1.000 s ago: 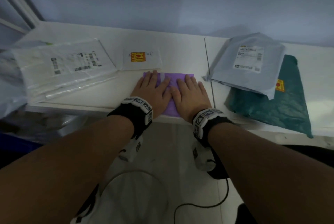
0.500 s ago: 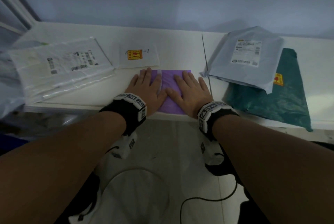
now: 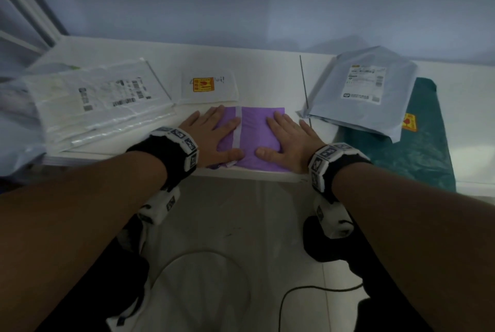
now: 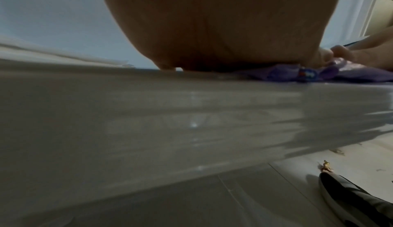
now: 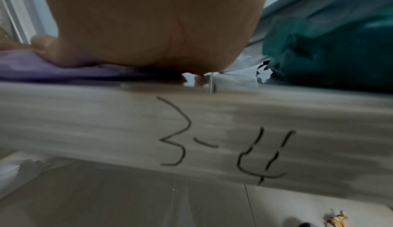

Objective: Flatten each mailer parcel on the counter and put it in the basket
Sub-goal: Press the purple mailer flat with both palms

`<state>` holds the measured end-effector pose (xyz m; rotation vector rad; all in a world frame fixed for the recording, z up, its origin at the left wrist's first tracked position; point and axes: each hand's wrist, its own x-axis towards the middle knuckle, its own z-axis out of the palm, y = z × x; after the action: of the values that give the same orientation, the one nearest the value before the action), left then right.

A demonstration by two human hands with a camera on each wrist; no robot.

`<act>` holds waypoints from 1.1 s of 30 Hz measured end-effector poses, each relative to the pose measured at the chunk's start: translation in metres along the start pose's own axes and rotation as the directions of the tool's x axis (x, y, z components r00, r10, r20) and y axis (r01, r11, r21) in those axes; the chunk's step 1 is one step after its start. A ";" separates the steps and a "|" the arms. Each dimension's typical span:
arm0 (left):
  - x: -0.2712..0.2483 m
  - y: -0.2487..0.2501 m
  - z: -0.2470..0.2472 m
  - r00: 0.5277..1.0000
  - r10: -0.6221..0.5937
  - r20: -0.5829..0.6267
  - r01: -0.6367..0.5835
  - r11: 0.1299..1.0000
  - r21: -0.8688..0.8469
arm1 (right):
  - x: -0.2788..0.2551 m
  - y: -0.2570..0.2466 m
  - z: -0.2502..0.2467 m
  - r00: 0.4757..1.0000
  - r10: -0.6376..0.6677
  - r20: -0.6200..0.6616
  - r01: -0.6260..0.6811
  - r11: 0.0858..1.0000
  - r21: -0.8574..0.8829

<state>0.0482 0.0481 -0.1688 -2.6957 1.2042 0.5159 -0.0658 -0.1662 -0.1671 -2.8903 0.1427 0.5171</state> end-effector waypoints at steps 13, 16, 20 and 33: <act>-0.002 -0.011 -0.017 0.998 0.031 0.063 -0.032 0.999 0.012 | -0.004 0.006 -0.020 0.993 -0.046 0.106 0.053 0.997 -0.057; 0.002 -0.018 -0.017 0.996 0.043 0.078 -0.046 0.998 0.044 | -0.003 0.009 -0.022 0.991 -0.066 0.114 0.075 0.994 -0.078; 0.005 -0.020 -0.014 0.996 0.042 0.083 -0.045 0.998 0.038 | -0.001 0.011 -0.021 0.991 -0.048 0.122 0.055 0.997 -0.060; -0.007 -0.028 -0.021 0.990 0.042 0.136 -0.049 0.998 0.046 | 0.010 0.026 -0.016 0.984 -0.067 0.164 0.077 0.995 -0.055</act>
<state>0.0701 0.0660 -0.1470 -2.5522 1.2276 0.6541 -0.0546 -0.1951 -0.1606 -2.8838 -0.0032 0.7525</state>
